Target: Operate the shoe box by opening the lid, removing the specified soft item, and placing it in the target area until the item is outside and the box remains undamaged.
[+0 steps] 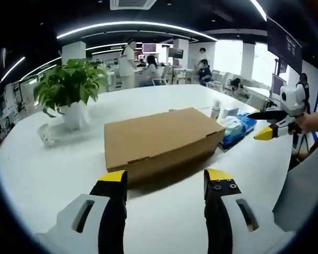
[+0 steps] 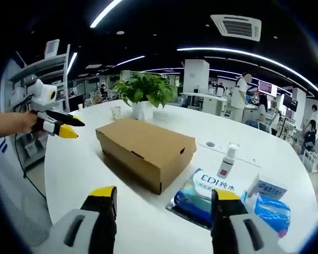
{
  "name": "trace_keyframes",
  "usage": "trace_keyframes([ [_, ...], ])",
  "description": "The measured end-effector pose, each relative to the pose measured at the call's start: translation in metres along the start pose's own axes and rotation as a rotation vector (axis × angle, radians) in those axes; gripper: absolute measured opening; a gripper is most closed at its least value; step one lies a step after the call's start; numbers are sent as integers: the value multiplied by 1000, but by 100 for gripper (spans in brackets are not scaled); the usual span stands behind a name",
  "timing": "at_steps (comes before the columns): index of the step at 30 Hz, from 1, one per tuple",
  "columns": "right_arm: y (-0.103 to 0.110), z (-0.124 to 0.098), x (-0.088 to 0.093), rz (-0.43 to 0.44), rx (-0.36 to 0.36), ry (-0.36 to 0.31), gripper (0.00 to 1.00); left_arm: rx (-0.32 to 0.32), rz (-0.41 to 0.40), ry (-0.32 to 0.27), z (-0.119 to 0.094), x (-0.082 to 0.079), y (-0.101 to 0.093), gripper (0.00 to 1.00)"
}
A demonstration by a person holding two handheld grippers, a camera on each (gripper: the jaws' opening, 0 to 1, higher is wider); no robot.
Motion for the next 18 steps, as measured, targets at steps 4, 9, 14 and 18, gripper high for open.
trace_keyframes([
  [4,-5,-18,12,-6,23,-4,77,1,12,-18,-9,3,-9,62],
  [9,-14,-44,26,4,58,-12,81,-2,32,-39,-20,8,-21,69],
  [14,-21,-74,43,-20,100,-8,86,11,59,-79,-35,14,-40,78],
  [18,-23,-99,61,-11,129,-10,91,23,95,-78,-45,27,-56,86],
])
Point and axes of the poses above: the point that each gripper's makers call its tool centre point, and the gripper's own axes: z roughly forward along the fingers, y roughly to its left, x roughly out of its underside, the point moved 5 cm from there along -z, roughly backward along the fingers, and after that the axes turned 11 degrees about y, right-handed, at the moved point
